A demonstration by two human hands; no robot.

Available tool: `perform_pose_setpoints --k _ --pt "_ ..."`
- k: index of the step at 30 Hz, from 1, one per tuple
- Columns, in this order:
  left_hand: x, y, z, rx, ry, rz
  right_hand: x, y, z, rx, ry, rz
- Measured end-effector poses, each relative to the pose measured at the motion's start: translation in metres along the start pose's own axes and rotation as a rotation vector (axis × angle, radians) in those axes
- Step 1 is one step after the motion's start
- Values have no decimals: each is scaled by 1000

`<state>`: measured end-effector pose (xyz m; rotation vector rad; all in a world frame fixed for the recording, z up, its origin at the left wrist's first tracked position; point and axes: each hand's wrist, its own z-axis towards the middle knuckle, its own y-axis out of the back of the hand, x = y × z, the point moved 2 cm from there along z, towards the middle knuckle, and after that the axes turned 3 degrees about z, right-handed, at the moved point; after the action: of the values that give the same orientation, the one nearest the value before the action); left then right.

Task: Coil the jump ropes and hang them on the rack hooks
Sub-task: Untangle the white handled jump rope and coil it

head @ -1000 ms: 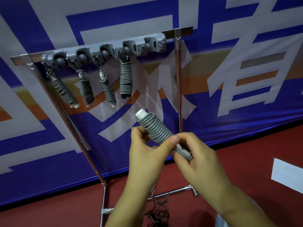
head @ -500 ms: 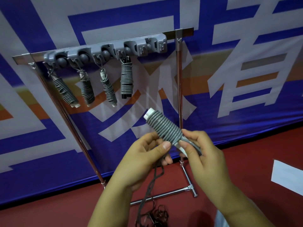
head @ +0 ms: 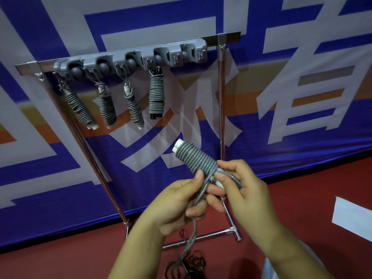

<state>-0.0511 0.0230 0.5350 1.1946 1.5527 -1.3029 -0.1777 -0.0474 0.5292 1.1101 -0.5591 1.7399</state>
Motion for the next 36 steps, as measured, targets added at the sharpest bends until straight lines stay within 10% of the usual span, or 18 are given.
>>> perform_pose_setpoints --k 9,17,36 --pt "19 -10 10 -3 -138 -284 3 7 9 10 -103 55" --pt "-3 -2 0 -325 -238 347 -1 4 3 -73 -262 240" --pt "-5 7 -5 -414 -444 250 26 2 5 29 -379 547"
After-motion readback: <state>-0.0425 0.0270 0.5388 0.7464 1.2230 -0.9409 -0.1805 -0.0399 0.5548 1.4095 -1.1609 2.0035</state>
